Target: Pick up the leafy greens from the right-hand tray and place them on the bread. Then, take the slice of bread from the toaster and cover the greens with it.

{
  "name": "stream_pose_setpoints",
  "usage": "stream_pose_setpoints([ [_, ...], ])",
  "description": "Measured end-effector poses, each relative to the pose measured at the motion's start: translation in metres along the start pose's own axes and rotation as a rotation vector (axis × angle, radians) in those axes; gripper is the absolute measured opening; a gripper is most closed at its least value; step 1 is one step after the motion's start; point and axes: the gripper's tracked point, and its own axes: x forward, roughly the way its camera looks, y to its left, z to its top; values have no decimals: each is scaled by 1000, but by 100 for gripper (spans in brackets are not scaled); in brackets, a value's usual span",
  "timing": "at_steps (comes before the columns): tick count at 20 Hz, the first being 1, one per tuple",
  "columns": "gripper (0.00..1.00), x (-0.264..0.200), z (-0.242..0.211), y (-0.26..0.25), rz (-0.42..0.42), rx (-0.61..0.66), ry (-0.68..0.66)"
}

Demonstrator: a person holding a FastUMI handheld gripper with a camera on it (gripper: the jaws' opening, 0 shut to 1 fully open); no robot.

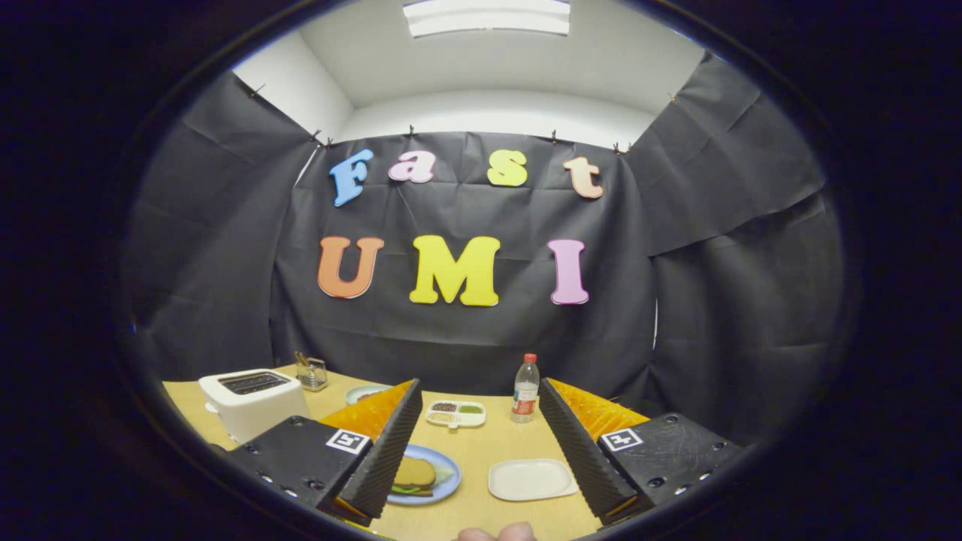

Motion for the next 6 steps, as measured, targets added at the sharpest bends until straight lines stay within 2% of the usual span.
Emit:
stream_pose_setpoints([
  [6,95,4,-9,19,21,-19,18],
])
